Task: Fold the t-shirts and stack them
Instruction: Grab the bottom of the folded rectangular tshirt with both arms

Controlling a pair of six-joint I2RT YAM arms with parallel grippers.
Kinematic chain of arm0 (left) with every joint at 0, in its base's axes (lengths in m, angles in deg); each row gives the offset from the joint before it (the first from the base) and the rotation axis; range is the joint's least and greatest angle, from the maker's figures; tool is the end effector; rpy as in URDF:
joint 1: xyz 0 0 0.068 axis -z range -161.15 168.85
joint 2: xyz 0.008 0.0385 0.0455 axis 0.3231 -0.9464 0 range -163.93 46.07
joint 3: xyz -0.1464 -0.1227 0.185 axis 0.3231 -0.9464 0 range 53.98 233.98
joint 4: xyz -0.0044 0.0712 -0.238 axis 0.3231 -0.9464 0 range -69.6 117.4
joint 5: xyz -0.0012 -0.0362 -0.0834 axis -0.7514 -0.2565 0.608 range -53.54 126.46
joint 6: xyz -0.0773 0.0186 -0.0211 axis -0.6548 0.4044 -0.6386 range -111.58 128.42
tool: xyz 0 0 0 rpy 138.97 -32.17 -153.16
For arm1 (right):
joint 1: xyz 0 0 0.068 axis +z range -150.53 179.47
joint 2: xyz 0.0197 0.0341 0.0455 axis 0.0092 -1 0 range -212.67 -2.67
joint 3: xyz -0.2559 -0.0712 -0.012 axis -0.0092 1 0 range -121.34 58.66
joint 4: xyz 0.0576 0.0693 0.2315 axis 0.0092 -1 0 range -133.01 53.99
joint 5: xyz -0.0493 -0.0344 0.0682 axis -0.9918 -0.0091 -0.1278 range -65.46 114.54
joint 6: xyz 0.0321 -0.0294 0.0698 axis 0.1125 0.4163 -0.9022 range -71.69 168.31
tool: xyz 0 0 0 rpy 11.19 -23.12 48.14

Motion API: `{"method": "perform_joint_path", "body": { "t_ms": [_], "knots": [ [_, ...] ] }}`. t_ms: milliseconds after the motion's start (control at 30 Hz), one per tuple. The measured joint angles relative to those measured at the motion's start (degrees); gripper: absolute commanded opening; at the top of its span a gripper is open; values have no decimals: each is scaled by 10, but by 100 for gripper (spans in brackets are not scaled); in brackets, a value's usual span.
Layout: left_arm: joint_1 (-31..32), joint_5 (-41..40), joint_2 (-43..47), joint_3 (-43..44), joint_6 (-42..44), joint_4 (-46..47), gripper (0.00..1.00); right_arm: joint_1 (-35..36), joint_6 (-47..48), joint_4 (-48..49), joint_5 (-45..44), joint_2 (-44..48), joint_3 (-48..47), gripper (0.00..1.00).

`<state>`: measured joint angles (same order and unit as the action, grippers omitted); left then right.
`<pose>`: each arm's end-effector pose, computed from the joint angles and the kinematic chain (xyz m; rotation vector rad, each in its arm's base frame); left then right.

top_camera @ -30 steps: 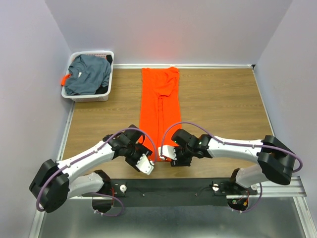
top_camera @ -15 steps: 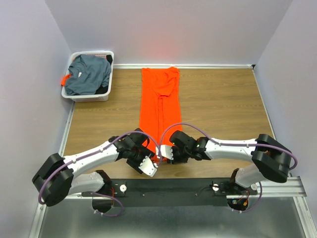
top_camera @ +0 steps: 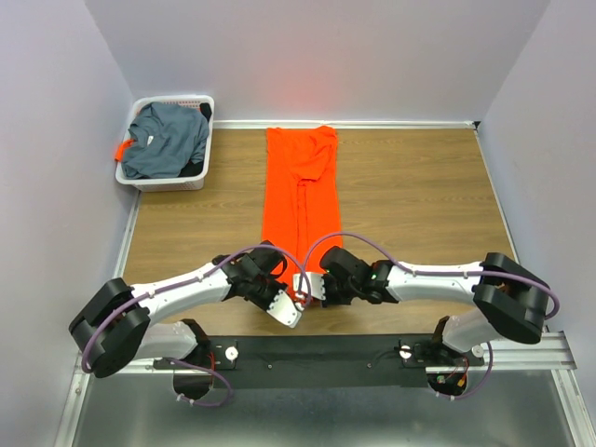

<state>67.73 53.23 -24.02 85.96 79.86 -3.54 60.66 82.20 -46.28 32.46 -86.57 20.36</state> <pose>0.1176 -0.1661 0.1265 2.3900 1.2855 -0.2940 0.1256 0.2488 0.1258 -1.9339 1.6956 0.3594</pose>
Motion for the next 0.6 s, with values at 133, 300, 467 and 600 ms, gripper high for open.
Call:
{"method": "perform_joint_path", "body": {
  "t_ms": [133,300,467,600],
  "knots": [
    [0,0,9,0,-3,-7,0,0,0,-2,-7,10,6,1],
    [0,10,74,0,-3,-20,0,0,-4,-45,-16,46,12,0],
    [-1,22,123,9,-6,-33,0,-2,-5,-78,-17,52,-7,1],
    [-14,26,143,25,-9,-42,0,-23,7,-102,-16,68,-30,1]
  ]
}}
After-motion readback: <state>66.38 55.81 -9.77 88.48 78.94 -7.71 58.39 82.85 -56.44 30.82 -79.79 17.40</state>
